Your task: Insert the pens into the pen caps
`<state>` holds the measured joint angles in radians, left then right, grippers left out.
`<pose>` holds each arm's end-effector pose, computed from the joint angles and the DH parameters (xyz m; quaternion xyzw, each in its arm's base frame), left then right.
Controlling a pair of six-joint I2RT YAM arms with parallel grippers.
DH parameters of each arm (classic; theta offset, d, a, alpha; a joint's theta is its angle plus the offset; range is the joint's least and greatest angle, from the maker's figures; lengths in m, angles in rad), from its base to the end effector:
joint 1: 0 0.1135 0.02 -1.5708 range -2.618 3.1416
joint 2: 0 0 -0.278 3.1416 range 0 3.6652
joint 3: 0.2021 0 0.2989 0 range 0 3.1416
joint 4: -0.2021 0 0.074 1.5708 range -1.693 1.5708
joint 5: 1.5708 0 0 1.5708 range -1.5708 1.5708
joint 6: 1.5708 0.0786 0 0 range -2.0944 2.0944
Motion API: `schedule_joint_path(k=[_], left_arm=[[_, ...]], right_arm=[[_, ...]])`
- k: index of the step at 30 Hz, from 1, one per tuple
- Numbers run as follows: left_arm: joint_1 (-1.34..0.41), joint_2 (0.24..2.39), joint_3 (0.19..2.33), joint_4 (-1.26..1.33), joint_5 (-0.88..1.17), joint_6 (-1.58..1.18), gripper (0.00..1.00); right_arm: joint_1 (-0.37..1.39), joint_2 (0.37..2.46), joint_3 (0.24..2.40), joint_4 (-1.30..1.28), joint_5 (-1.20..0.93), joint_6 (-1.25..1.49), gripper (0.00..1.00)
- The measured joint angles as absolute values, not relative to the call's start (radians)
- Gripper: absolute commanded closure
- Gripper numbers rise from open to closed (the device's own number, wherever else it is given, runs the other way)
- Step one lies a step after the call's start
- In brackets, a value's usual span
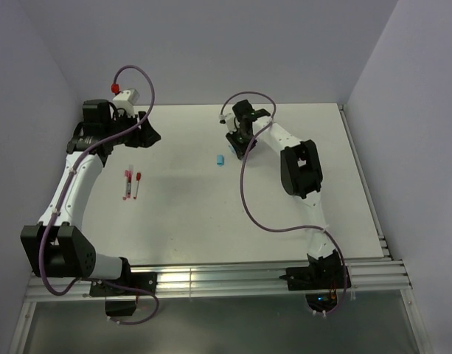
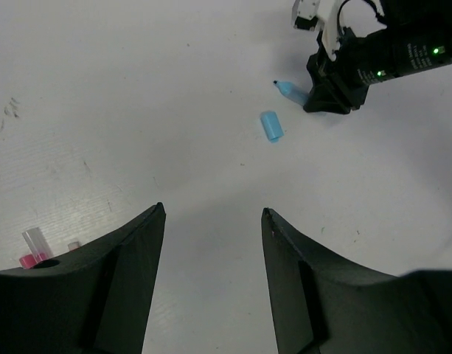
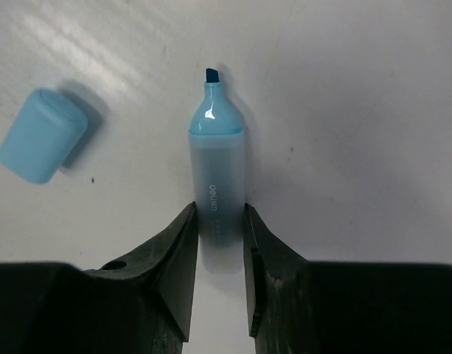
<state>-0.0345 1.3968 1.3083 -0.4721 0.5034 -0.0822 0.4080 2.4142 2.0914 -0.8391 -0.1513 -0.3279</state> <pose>0.3883 -0.0513 0.3452 0.1003 0.8502 -0.2449 0.4551 0.5320 0.2429 0.1232 -0.3655 0.9055 0.0820 0.1993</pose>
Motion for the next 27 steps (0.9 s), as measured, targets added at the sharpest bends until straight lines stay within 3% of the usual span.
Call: schedule_joint_path(k=[6, 11, 13, 16, 27], left_arm=[[-0.035, 1.297, 1.275, -0.418, 0.538, -0.146, 0.39], [-0.035, 1.209, 1.219, -0.31, 0.57, -0.258, 0.41], [-0.035, 1.17, 1.181, -0.245, 0.593, -0.321, 0.31], [-0.035, 1.115, 1.124, -0.142, 0.625, -0.437, 0.26], [-0.1, 1.077, 1.052, 0.079, 0.634, -0.743, 0.24]], right_arm=[[0.405, 2.273, 2.019, -0.903, -0.171, -0.322, 1.0], [0.401, 2.039, 1.981, -0.904, -0.252, -0.282, 1.0], [0.401, 1.942, 1.974, -0.899, -0.3, -0.256, 1.0], [0.402, 1.811, 1.952, -0.869, -0.388, -0.207, 1.0], [0.513, 1.575, 1.723, -0.703, -0.528, -0.032, 1.0]])
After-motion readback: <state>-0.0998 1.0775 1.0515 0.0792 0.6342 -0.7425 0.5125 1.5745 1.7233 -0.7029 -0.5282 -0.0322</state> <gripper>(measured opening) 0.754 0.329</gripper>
